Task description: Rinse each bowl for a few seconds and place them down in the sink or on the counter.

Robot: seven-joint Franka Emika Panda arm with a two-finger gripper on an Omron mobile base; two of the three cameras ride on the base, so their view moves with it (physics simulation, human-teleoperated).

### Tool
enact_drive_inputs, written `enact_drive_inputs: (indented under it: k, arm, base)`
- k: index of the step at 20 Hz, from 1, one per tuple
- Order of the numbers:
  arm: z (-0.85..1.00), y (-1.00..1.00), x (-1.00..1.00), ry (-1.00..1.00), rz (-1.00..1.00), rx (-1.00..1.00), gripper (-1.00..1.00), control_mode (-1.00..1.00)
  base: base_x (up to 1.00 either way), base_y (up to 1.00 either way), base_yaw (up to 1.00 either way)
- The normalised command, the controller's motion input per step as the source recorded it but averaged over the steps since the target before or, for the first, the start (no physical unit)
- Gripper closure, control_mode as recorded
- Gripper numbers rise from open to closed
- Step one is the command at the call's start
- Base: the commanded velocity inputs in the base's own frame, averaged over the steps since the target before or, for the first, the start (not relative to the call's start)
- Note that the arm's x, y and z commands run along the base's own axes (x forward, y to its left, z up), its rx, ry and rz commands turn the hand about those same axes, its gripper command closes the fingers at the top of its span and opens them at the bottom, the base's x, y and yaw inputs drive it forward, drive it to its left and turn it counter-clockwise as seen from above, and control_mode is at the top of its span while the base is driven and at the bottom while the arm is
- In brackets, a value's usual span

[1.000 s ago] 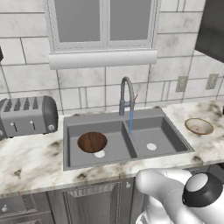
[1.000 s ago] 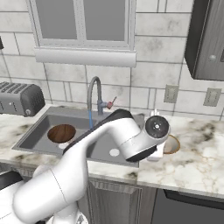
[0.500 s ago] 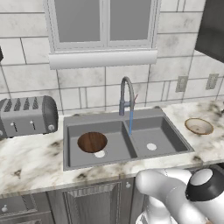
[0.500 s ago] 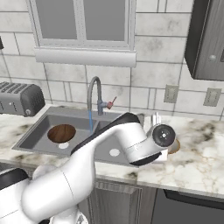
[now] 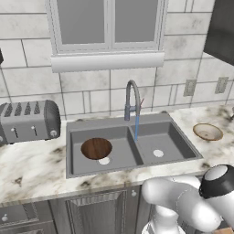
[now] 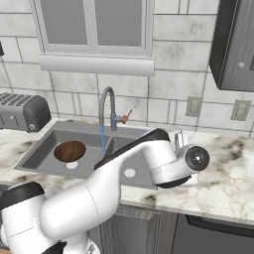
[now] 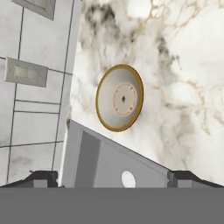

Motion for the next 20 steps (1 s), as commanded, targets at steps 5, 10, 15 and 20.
enact_drive_inputs:
  k: [5,10,15,20]
  arm:
    - [-0.18,-0.09,0.15,0.00,0.06,0.01,-1.00,-1.00]
    - [-0.20,-0.11,0.14,0.00,0.06,0.01,-1.00,-1.00]
    - [-0.16,-0.15,0.12,-0.01,0.04,0.00,-1.00,-1.00]
    - [-0.17,-0.18,0.08,0.00,0.01,0.01,-1.00,-1.00]
  base:
    - [0.00,0.00,0.00]
    - [0.00,0.00,0.00]
    - [0.00,0.00,0.00]
    - [0.00,0.00,0.00]
